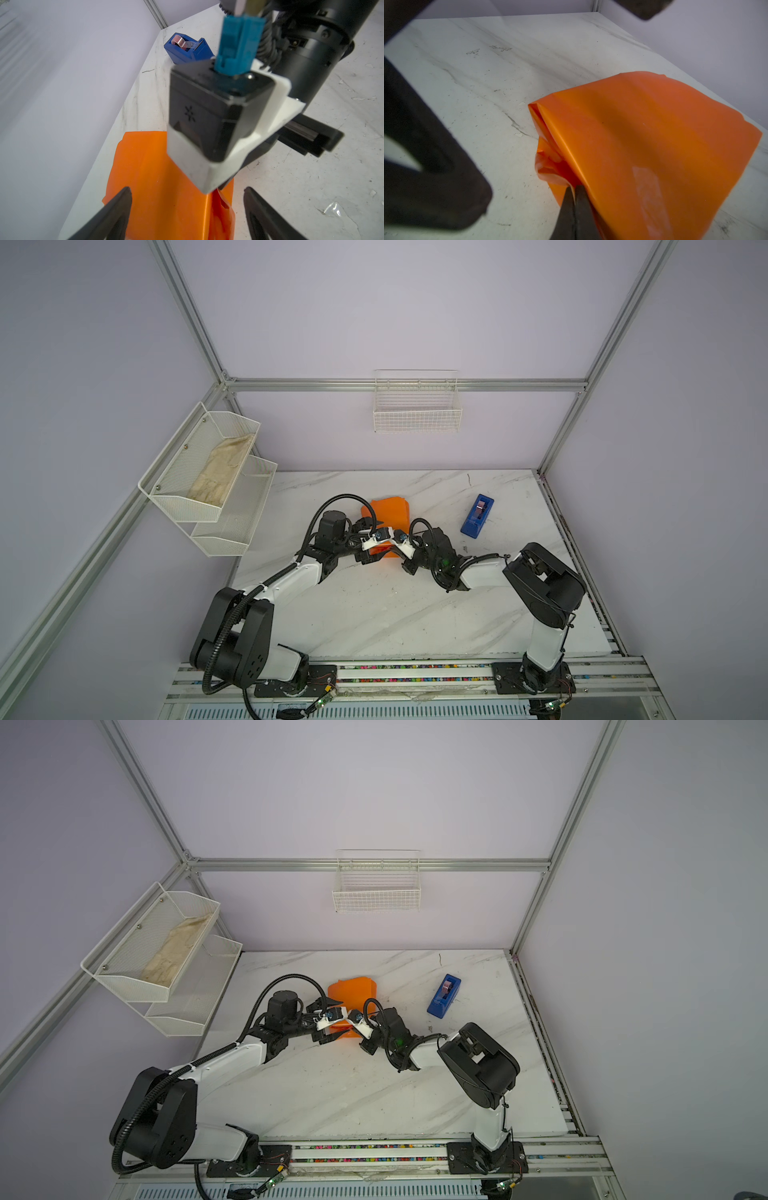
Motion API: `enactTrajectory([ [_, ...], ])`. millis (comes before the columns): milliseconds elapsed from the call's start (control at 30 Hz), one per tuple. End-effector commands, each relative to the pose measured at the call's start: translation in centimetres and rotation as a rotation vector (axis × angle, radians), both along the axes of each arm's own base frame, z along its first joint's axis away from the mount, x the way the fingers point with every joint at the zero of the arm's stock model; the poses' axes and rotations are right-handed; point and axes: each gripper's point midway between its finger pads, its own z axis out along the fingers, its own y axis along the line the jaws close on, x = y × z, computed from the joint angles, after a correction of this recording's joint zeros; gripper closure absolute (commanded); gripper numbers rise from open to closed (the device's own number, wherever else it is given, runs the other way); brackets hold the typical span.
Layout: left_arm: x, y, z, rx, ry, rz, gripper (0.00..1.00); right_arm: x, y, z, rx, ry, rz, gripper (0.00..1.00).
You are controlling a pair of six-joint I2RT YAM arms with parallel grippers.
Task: Wrap a gift box in wrapping paper
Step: Fifth fold the wrapping paper around the gift box.
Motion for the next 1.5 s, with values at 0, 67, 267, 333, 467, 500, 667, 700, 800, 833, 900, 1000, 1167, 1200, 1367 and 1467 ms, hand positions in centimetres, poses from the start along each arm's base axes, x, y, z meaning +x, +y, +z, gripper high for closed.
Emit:
enactTrajectory([
  [0, -0.5, 0.2, -1.8, 0.018, 0.009, -0.038, 0.18, 0.6, -0.2, 0.0, 0.000, 0.009, -0.016, 1.00],
  [67, -0.7, 0.7, -2.4, 0.030, 0.034, -0.046, 0.18, 0.7, -0.3, 0.1, 0.002, 0.007, -0.019, 1.00],
  [267, -0.5, 1.2, -4.1, 0.066, 0.077, -0.050, 0.18, 0.7, -0.2, 0.0, 0.001, 0.008, -0.014, 1.00],
  [333, -0.4, 0.9, -4.1, 0.056, 0.077, -0.069, 0.18, 0.6, -0.2, -0.1, 0.004, 0.011, -0.012, 1.00],
  [467, 0.1, 0.5, -5.1, 0.074, 0.101, -0.104, 0.18, 0.5, -0.3, -0.1, 0.003, 0.012, -0.011, 1.00],
  [500, 0.3, 0.4, -5.2, 0.078, 0.106, -0.106, 0.18, 0.5, -0.3, 0.0, 0.002, 0.009, -0.012, 1.00],
  [667, 1.5, 0.1, -5.5, 0.064, 0.089, -0.096, 0.17, 0.5, -0.3, 0.1, 0.002, 0.010, -0.010, 1.00],
  [700, 1.6, 0.1, -5.5, 0.063, 0.083, -0.090, 0.17, 0.5, -0.3, 0.1, 0.002, 0.009, -0.009, 1.00],
  [800, 1.8, 0.2, -5.2, 0.060, 0.064, -0.080, 0.17, 0.5, -0.2, 0.2, 0.003, 0.010, -0.009, 1.00],
  [833, 1.9, 0.2, -4.8, 0.053, 0.046, -0.074, 0.17, 0.5, -0.2, 0.2, 0.005, 0.012, -0.006, 1.00],
  [900, 2.4, 0.3, -4.0, 0.032, 0.007, -0.047, 0.17, 0.5, -0.1, 0.1, 0.006, 0.014, -0.003, 1.00],
  [1000, 3.2, 0.5, -2.4, -0.014, -0.053, -0.003, 0.16, 0.6, 0.0, 0.0, 0.006, 0.020, -0.003, 1.00],
  [1167, 4.1, 0.9, -2.4, -0.011, -0.076, 0.041, 0.14, 0.6, 0.1, 0.3, 0.016, 0.017, -0.001, 1.00],
  [1200, 4.2, 1.0, -2.6, -0.007, -0.068, 0.040, 0.14, 0.6, 0.2, 0.3, 0.018, 0.017, 0.002, 1.00],
  [1367, 3.5, 0.7, -4.4, -0.001, 0.008, 0.006, 0.15, 0.7, 0.3, 0.8, 0.029, 0.013, 0.000, 1.00],
  [1467, 2.8, 0.6, -5.8, 0.029, 0.035, -0.036, 0.16, 0.7, 0.3, 0.8, 0.031, 0.013, 0.001, 1.00],
])
